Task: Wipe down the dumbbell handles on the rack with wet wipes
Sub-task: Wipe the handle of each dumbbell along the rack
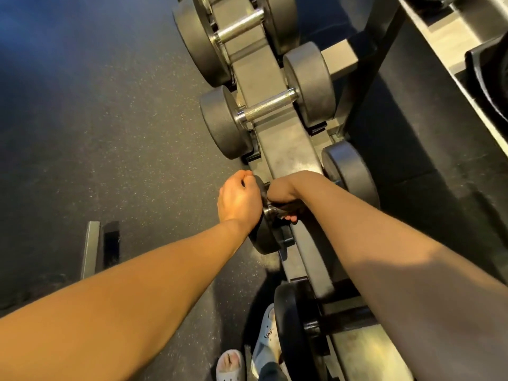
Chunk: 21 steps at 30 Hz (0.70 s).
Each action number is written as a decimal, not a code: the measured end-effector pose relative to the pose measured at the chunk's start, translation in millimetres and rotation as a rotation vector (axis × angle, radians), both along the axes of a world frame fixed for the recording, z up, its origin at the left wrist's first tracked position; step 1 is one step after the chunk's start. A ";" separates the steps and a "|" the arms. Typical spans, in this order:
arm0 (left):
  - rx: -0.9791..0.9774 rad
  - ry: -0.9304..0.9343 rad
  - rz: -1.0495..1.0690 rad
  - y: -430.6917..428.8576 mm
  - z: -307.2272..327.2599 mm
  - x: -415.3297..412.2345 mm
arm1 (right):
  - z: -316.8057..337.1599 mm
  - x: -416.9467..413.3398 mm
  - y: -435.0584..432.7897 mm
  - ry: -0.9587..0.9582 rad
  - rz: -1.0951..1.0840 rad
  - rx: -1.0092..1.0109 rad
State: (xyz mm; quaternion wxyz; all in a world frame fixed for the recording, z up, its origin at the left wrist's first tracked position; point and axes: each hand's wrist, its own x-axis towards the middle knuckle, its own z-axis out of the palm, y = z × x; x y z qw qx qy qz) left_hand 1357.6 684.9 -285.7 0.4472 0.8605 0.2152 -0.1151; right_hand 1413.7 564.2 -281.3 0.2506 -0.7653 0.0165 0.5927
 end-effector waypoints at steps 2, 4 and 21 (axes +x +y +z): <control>-0.010 0.015 0.010 0.1 -1.3 1.1 | 2.5 -13.9 -5.8 -0.318 0.170 -0.042; -0.010 0.030 0.018 -0.2 -2.3 1.1 | 3.6 -37.8 -14.4 -0.671 0.282 -0.053; 0.043 0.011 0.004 -0.2 -3.1 5.1 | 4.5 8.8 -1.9 0.161 0.000 -0.123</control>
